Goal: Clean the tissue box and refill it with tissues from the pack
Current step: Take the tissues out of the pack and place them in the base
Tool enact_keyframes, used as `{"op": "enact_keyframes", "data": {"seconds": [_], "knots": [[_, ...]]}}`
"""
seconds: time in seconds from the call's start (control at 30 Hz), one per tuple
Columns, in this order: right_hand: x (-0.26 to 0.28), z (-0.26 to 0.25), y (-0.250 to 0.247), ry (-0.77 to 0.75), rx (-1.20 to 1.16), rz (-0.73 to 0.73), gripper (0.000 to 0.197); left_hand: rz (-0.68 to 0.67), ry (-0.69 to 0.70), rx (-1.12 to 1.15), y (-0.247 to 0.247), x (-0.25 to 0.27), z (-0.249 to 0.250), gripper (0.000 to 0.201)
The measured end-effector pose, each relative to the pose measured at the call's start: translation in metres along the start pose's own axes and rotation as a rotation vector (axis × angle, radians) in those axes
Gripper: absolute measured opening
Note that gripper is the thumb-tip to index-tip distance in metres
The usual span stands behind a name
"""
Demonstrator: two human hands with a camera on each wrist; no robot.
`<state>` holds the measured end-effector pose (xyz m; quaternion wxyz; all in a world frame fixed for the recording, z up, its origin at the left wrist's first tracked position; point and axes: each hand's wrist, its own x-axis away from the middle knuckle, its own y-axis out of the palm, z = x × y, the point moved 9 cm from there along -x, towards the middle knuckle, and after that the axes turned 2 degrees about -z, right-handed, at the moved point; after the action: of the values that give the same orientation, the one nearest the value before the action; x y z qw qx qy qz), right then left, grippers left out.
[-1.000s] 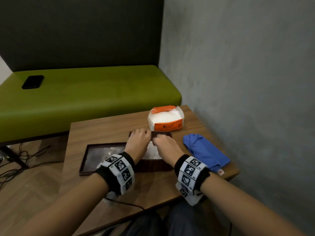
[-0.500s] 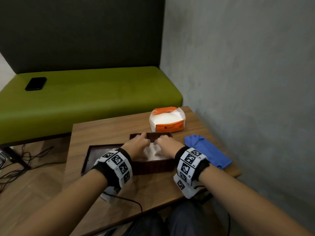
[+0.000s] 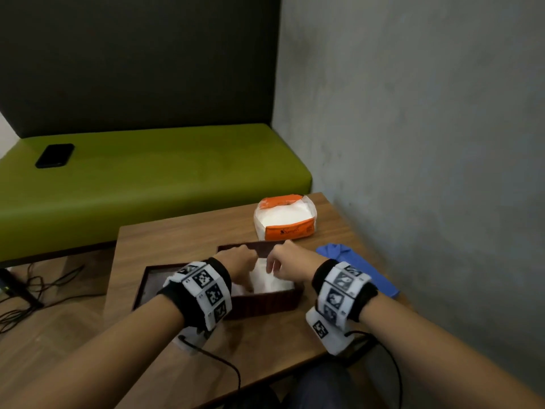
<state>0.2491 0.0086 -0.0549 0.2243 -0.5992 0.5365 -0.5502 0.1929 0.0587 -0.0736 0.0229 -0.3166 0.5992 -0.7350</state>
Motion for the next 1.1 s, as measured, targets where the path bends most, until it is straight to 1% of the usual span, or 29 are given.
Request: {"op": "enact_keyframes", "data": {"seconds": [0.03,0.07,0.13,0.17,0.23,0.3,0.33,0.4,0.47,0.6,0.7,0.77,0.83,0.9,0.93,1.0,1.03,1.1], "knots": [[0.001,0.008,-0.021,0.000,-0.054,0.070,0.020,0.045,0.017,0.042,-0.017,-0.006,0.000,0.041],[-0.001,0.020,-0.045,0.019,-0.083,0.154,0.021,0.124,0.039,0.083,-0.039,-0.013,-0.001,0.036],[-0.006,0.052,-0.088,0.106,-0.070,0.313,0.021,0.297,0.048,0.170,-0.082,-0.029,-0.007,0.028],[-0.011,0.068,-0.104,0.162,-0.052,0.378,0.021,0.343,0.043,0.199,-0.096,-0.039,-0.009,0.028],[-0.037,0.100,-0.112,0.256,-0.079,0.430,0.021,0.353,0.042,0.233,-0.107,-0.063,-0.009,0.033],[-0.068,0.124,-0.108,0.297,-0.097,0.452,0.020,0.267,0.023,0.254,-0.097,-0.088,-0.010,0.043],[-0.075,0.126,-0.106,0.317,-0.097,0.454,0.020,0.222,0.011,0.235,-0.089,-0.101,-0.012,0.047],[-0.085,0.127,-0.096,0.342,-0.090,0.395,0.022,0.166,-0.021,0.184,-0.073,-0.124,-0.021,0.052],[-0.098,0.132,-0.080,0.368,-0.087,0.312,0.027,0.139,-0.039,0.169,-0.063,-0.139,-0.026,0.054],[-0.116,0.134,-0.071,0.380,0.000,0.310,0.039,0.171,-0.005,0.198,-0.060,-0.144,-0.018,0.060],[-0.120,0.132,-0.067,0.413,0.046,0.231,0.050,0.181,-0.008,0.267,-0.058,-0.143,-0.018,0.074],[-0.119,0.130,-0.067,0.432,0.065,0.171,0.051,0.182,-0.015,0.294,-0.055,-0.142,-0.019,0.080],[-0.120,0.133,-0.062,0.435,0.045,0.110,0.049,0.169,-0.024,0.311,-0.052,-0.140,-0.019,0.084],[-0.118,0.137,-0.058,0.450,-0.013,0.108,0.048,0.178,-0.022,0.316,-0.054,-0.139,-0.017,0.088],[-0.116,0.139,-0.056,0.473,-0.069,0.099,0.049,0.174,-0.018,0.315,-0.053,-0.140,-0.016,0.090],[-0.115,0.134,-0.051,0.441,-0.213,0.049,0.047,0.168,-0.019,0.313,-0.051,-0.141,-0.017,0.093],[-0.115,0.134,-0.051,0.434,-0.239,0.032,0.044,0.173,-0.020,0.314,-0.051,-0.142,-0.017,0.092],[-0.109,0.136,-0.054,0.485,-0.229,0.037,0.044,0.178,-0.015,0.313,-0.050,-0.143,-0.018,0.091]]}}
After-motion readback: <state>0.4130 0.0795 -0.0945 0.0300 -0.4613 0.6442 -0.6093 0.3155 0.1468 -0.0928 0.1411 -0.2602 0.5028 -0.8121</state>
